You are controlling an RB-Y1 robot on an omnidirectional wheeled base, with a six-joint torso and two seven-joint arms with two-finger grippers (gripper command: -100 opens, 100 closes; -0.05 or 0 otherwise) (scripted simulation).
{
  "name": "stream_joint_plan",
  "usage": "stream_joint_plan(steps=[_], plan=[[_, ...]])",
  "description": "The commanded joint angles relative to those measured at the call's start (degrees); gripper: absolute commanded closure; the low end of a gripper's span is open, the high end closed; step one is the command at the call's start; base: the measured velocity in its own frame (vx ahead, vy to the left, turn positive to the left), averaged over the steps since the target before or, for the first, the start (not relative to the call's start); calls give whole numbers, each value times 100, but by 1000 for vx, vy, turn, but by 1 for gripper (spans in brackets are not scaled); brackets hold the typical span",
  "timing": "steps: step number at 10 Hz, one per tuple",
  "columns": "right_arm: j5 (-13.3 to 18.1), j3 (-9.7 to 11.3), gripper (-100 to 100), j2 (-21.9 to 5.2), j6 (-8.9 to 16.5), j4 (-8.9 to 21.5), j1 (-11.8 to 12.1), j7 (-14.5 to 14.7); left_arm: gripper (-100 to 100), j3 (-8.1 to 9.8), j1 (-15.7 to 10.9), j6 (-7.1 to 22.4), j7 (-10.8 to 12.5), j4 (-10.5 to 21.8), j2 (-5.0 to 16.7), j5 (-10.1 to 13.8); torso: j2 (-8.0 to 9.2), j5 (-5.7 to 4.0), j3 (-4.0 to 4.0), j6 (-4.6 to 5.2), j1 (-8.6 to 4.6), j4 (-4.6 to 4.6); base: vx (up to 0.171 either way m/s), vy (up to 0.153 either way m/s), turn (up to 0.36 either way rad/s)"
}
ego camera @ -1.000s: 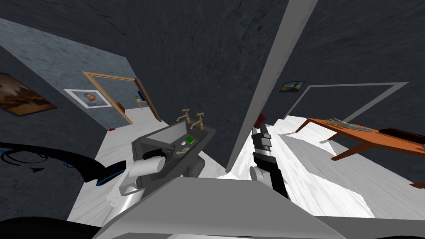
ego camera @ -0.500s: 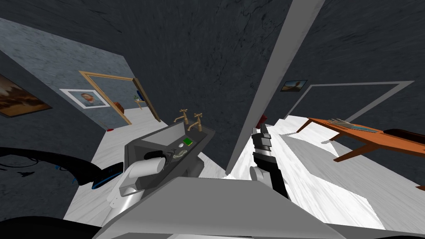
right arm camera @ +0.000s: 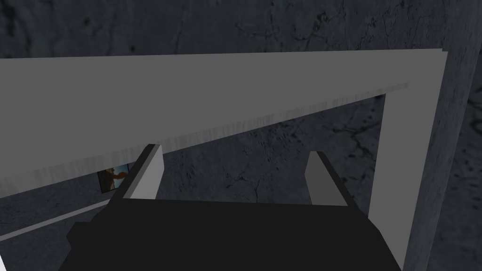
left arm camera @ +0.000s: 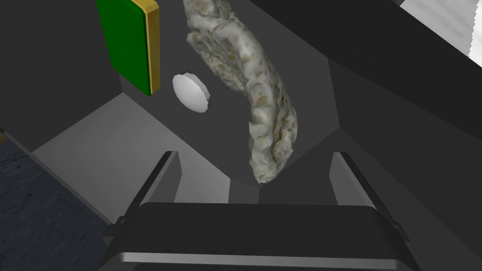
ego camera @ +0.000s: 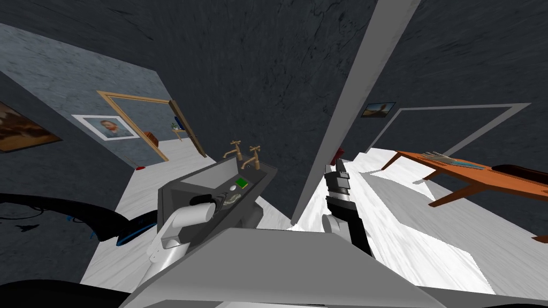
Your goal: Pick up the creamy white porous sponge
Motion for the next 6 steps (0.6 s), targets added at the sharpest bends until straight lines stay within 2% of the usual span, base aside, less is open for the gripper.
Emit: stream_joint_plan(steps=[1, 2, 6], plan=[[0, 0, 0, 0, 0, 0, 0, 0, -100, 0, 0, 0, 0, 0, 0, 0, 0, 0, 0, 0, 0, 0, 4, 5, -3], [0, 0, 0, 0, 0, 0, 0, 0, 100, 0, 0, -18, -1, 10, 1, 0, 2, -1, 1, 0, -2, 0, 0, 0, 0], [0, 0, 0, 0, 0, 0, 0, 0, 100, -1, 1, -13, -1, 11, 1, 0, 5, -2, 4, -1, -6, 3, 0, 0, 0]])
